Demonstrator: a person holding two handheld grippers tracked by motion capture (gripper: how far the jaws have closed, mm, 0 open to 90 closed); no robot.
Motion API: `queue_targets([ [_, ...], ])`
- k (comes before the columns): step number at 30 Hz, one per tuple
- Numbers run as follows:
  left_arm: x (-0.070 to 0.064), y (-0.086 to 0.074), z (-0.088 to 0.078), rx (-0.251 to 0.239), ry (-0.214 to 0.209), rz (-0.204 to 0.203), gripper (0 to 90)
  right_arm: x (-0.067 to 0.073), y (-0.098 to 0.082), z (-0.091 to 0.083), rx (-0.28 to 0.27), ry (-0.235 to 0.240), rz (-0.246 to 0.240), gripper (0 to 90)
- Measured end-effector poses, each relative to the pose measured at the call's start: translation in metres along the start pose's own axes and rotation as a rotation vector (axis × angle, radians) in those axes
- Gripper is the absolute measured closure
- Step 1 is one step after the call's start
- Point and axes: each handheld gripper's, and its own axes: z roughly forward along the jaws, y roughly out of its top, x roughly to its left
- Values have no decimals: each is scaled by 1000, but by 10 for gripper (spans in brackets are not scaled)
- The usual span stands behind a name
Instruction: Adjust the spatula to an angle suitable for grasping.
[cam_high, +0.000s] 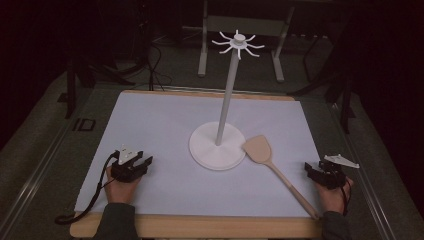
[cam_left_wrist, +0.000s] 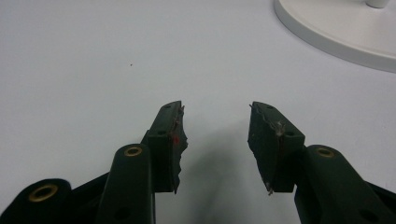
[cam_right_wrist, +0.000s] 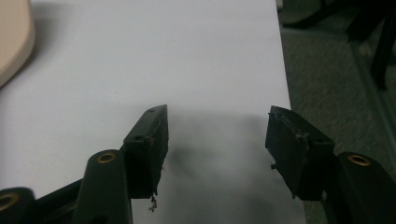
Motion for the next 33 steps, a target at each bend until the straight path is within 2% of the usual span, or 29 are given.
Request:
queue_targets([
  [1, 0, 0, 0, -2, 1, 0, 551, 1, -1, -2, -22, -4, -16, 402],
  [6, 1, 0, -1, -10, -8, -8, 548, 3, -2, -4, -42, -3, -31, 411],
  [13, 1, 0, -1, -10, -10, -13, 541, 3, -1, -4, -42, 14, -36, 414],
  [18, 1, 0, -1, -10, -12, -13, 540, 3, 0, -5, -12, 43, -32, 456],
  [33, 1, 0, -1, -12, -11, -10, 536, 15, 22, -26, 53, 107, -122, 539],
])
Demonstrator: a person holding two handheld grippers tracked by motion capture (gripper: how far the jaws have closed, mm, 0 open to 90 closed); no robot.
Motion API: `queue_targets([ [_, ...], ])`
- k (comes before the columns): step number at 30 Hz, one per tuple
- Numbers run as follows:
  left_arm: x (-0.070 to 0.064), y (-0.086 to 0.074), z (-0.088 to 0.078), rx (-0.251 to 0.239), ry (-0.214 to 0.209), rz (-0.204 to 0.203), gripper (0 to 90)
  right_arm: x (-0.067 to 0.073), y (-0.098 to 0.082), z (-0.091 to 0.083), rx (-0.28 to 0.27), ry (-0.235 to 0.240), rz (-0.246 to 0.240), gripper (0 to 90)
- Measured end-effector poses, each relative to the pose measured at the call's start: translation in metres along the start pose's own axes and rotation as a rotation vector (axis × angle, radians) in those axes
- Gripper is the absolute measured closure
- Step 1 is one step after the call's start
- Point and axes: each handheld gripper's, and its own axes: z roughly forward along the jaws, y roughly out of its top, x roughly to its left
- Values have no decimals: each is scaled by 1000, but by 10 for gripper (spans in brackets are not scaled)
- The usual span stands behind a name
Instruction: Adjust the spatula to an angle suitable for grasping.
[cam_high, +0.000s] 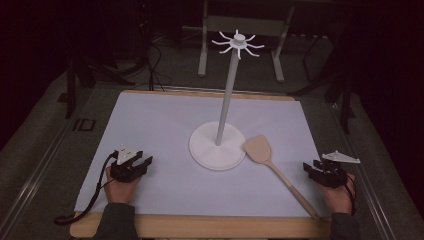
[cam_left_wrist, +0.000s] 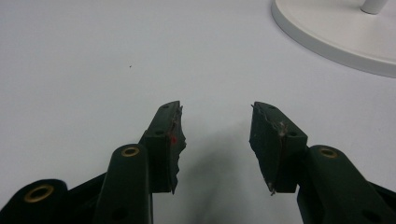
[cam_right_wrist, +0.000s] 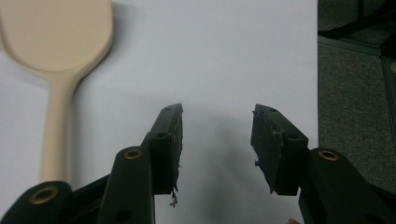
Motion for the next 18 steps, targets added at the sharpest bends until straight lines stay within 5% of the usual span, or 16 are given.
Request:
queue_targets([
  [18, 0, 0, 0, 1, 0, -2, 532, 25, 12, -11, 114, 81, -105, 604],
])
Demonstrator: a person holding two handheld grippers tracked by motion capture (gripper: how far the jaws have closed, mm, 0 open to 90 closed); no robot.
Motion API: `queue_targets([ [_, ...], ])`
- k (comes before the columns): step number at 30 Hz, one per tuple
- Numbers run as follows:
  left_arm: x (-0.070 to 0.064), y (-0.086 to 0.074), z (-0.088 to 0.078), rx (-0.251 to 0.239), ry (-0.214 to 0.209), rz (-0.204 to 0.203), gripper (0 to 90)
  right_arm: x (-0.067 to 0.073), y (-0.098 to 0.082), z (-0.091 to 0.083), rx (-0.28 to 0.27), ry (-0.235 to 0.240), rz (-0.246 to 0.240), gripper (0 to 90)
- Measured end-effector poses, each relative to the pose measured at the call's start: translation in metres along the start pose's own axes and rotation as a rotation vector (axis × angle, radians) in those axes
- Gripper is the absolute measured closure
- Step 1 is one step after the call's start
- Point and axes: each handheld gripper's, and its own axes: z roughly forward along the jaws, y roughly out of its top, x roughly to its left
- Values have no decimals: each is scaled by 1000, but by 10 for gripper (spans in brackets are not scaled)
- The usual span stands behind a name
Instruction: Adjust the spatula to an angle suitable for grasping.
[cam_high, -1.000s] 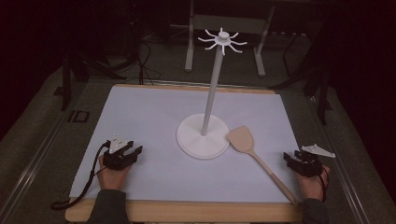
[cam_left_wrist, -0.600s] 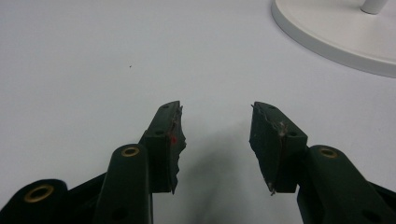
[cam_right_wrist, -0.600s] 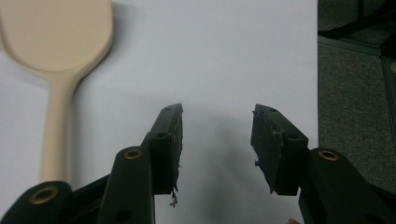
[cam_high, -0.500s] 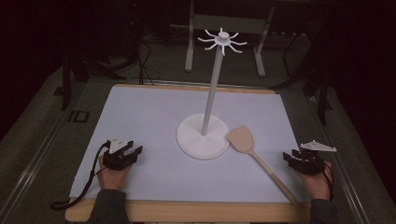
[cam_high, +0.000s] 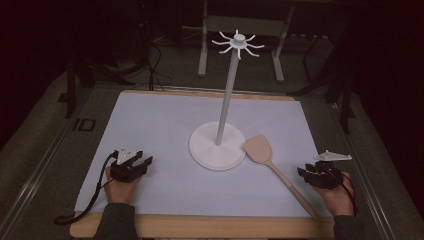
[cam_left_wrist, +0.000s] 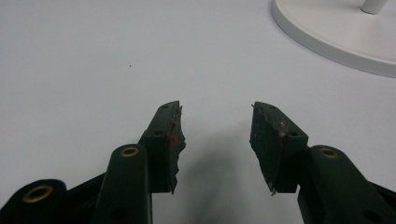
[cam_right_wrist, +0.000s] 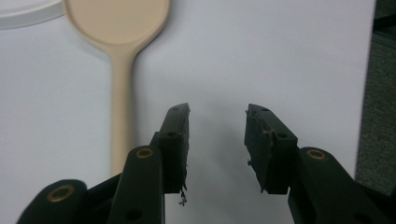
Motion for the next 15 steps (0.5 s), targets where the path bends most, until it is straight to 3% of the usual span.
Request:
queue_targets([
  [15, 0, 0, 0, 1, -1, -3, 531, 19, 15, 4, 113, 24, -91, 645],
])
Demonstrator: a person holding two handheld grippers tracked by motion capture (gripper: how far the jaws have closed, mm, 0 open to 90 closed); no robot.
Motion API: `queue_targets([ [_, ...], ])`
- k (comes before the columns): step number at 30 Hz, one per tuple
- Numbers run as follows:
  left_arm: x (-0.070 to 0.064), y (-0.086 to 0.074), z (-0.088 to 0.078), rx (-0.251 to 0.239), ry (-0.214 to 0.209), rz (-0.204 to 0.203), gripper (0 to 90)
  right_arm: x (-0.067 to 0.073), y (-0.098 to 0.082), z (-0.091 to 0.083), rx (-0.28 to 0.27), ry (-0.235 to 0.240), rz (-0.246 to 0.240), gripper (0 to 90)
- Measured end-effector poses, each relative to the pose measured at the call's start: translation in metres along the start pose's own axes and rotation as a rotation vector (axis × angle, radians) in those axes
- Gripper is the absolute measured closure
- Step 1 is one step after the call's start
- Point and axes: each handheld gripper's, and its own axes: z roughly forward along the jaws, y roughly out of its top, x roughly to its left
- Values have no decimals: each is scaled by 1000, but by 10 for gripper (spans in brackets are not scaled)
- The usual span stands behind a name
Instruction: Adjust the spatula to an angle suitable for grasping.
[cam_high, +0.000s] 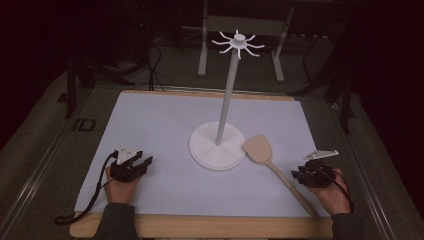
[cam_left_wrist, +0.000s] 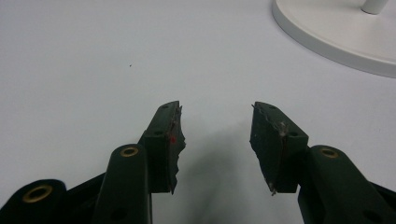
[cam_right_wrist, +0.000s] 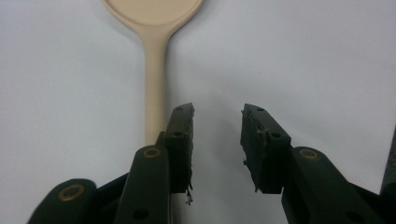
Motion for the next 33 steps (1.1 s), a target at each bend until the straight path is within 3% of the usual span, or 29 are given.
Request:
queue_targets([
  [21, 0, 0, 0, -2, -2, 0, 530, 23, 6, 18, 86, 61, -79, 666],
  [33, 0, 0, 0, -1, -2, 0, 526, 27, 5, 32, 109, 71, -82, 703],
])
